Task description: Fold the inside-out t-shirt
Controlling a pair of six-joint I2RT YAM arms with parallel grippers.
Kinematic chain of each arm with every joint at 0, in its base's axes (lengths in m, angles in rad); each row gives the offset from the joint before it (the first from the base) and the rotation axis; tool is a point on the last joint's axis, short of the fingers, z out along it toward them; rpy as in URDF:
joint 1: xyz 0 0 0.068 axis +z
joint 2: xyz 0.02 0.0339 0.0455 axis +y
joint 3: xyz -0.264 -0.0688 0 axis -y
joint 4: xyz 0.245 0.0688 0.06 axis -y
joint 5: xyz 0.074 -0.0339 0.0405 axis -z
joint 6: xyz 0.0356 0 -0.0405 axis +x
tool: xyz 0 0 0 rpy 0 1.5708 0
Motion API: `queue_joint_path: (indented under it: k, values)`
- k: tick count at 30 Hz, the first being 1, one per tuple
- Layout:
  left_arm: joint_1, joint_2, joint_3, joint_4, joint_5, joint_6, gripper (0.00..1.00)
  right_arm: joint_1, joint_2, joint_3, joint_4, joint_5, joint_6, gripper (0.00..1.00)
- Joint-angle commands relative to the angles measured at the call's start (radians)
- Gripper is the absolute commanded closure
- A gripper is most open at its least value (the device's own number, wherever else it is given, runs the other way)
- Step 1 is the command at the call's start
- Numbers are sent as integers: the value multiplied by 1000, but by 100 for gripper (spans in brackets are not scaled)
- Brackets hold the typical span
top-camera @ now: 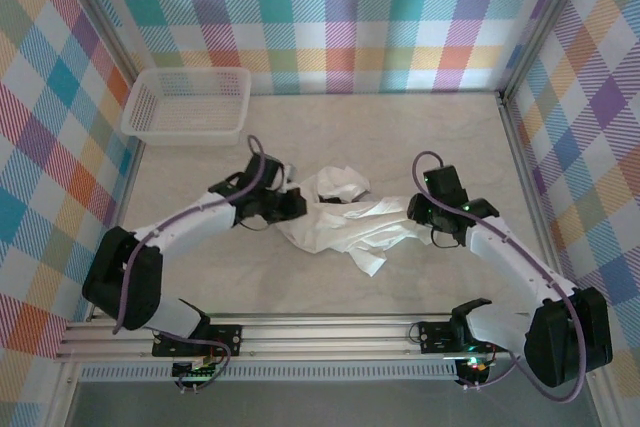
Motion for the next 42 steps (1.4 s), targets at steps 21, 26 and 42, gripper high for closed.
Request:
queue_joint_path:
  k: [21,26,42]
  values:
    - [191,-756,-36,-406,-516,-19,52,387,1151,1159,-26,-258,-244,52]
    - [192,-761,-54,-396,-502,-29,52,367,1232,1215,-4,-301,-186,40]
    - [192,-751,-71,-398,-523,-26,51,350,1352,1383,-20,-500,-69,90]
